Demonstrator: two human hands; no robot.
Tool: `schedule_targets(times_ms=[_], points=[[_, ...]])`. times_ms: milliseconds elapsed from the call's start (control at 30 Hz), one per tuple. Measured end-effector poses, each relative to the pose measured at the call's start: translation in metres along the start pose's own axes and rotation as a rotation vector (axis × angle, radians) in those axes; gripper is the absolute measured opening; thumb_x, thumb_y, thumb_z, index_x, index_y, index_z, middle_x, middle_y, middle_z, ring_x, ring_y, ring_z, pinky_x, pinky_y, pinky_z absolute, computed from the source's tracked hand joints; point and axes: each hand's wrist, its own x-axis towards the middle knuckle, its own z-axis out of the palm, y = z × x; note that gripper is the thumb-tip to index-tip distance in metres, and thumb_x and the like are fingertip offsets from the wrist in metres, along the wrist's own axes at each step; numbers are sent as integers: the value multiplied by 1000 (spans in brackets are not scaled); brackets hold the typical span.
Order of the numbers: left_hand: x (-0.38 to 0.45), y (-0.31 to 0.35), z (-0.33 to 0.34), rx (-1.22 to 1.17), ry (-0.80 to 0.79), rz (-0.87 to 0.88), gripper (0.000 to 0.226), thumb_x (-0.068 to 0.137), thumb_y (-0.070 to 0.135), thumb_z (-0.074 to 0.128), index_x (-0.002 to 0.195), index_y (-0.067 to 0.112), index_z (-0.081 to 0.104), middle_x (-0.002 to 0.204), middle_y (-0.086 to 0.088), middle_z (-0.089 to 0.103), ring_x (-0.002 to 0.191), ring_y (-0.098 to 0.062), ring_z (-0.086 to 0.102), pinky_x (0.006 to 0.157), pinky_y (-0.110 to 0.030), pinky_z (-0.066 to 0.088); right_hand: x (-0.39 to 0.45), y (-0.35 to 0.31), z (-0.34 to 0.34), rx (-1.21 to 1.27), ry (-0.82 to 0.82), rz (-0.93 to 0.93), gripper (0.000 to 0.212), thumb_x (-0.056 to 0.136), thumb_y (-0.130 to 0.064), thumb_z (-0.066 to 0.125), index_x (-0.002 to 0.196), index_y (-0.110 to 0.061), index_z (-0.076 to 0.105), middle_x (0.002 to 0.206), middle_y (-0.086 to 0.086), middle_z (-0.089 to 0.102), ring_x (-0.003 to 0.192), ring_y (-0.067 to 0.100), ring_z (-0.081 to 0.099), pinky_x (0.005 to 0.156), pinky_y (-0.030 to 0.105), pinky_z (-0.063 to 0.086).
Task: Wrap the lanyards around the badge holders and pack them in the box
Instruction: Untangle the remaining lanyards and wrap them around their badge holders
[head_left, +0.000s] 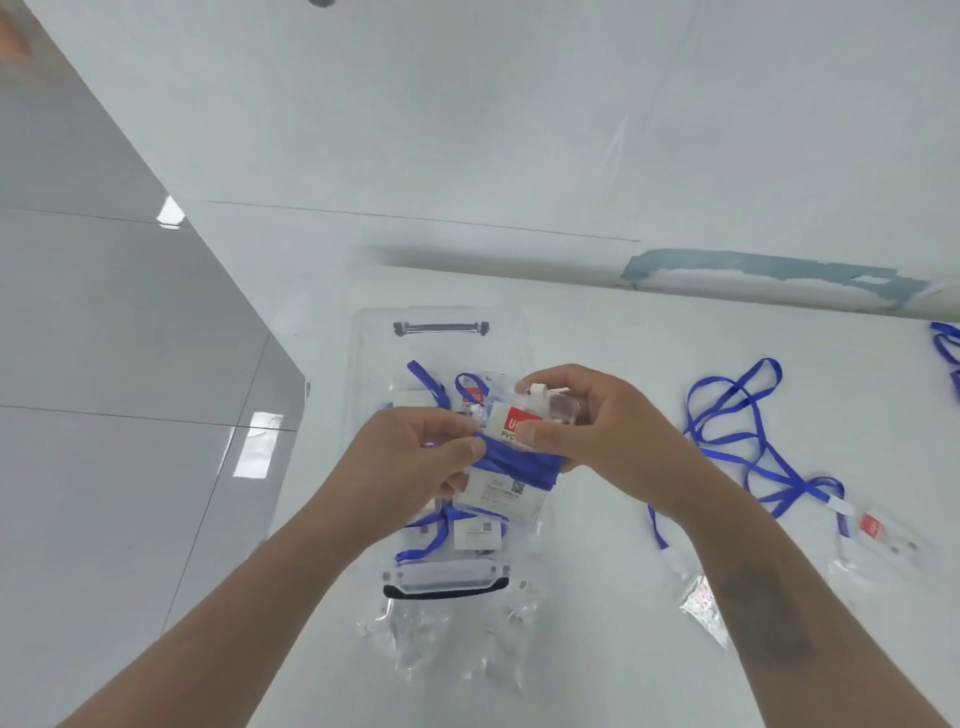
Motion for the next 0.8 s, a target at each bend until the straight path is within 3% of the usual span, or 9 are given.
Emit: schedule_targets(times_ms=[133,267,433,567,633,733,800], points=[[7,-16,-33,-40,57,-6,8,92,21,66,89,25,72,73,2,74,68,-13,70,72,-27,61,7,-12,31,78,113,22,38,84,-18,75,116,-33,62,105,-6,71,84,14,73,71,31,60],[14,-24,-43,-83,103,-53,11,93,19,64,87,26,70,73,-1,75,73,-16,71,74,-30,61,7,-5,58,113,194,83,30,86,-19,73,108,-35,63,98,-7,72,84,14,73,67,26,58],[20,-28,-43,-66,119,-133,10,92,19,65,84,25,69,72,0,75,66,-10,71,67,-26,60,17,16,82,16,303,128,27,85,-26,72,108,-39,66,92,-11,74,83,13,72,76,39,61],[28,-26,-40,307,116,-132,19,92,28,62,75,23,69,74,1,74,72,-18,72,73,-37,61,19,20,88,-44,310,135,28,87,-23,71,90,-49,61,87,-16,72,86,9,70,72,28,60],[32,-22,-39,463,61,-152,26,95,30,57,84,13,72,77,-5,74,76,-23,72,75,-41,61,20,21,89,-60,311,164,28,86,-22,71,87,-48,61,87,-16,72,84,8,69,76,28,59],[38,-17,-38,646,12,-202,28,97,25,50,90,8,71,83,-10,74,81,-25,72,79,-41,60,24,21,92,-99,318,213,20,88,-22,69,100,-36,67,90,-18,69,86,5,67,79,26,57],[42,-16,-37,596,7,-232,27,96,21,49,94,6,71,87,-14,73,84,-28,72,81,-43,59,27,20,97,-100,334,237,19,89,-20,67,106,-29,66,91,-17,66,87,6,66,76,22,55]])
